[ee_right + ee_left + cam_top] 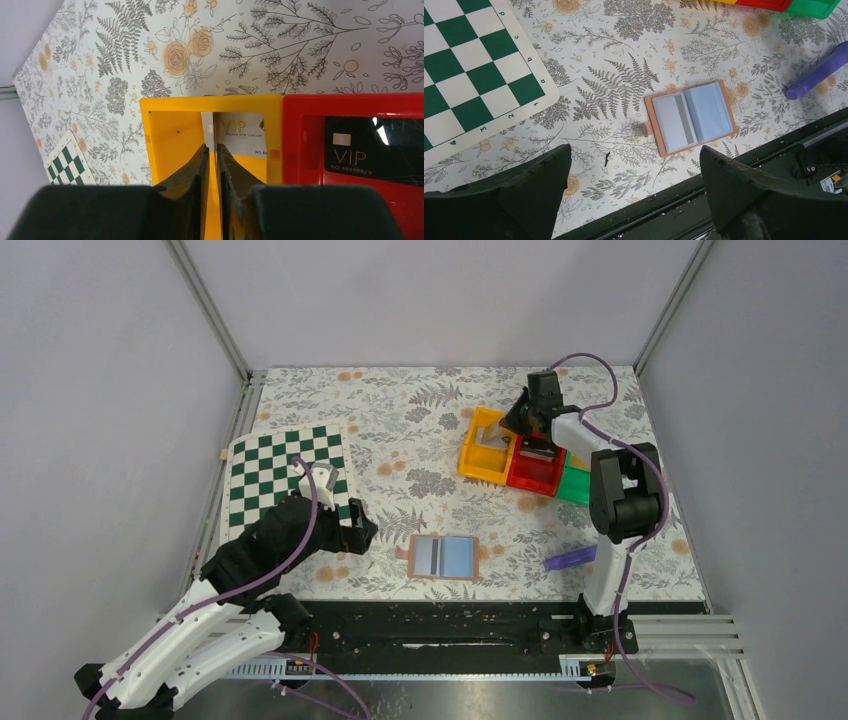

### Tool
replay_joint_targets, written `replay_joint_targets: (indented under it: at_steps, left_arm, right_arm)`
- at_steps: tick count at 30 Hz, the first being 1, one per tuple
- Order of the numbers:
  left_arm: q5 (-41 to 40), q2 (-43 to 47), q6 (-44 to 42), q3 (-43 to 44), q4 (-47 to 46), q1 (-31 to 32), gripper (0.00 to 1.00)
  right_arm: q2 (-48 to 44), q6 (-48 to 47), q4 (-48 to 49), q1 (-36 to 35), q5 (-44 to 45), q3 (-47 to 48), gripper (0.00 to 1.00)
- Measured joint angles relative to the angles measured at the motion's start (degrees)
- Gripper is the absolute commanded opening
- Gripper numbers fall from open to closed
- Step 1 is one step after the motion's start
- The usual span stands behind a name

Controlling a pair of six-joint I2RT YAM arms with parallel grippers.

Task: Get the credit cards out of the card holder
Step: Place the credit card in the storage box.

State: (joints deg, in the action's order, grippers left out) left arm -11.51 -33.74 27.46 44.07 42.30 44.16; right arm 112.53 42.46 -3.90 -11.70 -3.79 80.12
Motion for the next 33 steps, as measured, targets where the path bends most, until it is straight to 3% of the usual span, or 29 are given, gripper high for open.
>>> replay_joint_targets:
  at_steps: [12,20,27,33]
  left_arm:
    - [-0.4,0.0,0.0,0.0,0.2,0.0,0.99]
    - [-0.2,-0.6,0.9,0.0,0.5,0.0,0.99]
    - [5.0,-5.7,5.2,-2.1,-1.8,0.0,0.93]
    - [14.3,-10.0,11.9,-10.8,-9.6,-0.9,0.81]
  right_arm:
    - [-0.1,-2.3,-7.0,0.0,4.6,5.6,0.37]
    - [-6.9,-6.6,-13.0,0.1,6.1,7.6,0.36]
    - [-22.9,-9.2,-13.7,-2.4,3.5,-3.2,0.35]
    - [-35.8,-8.5,-11.8,-13.9,0.1,-20.0,0.32]
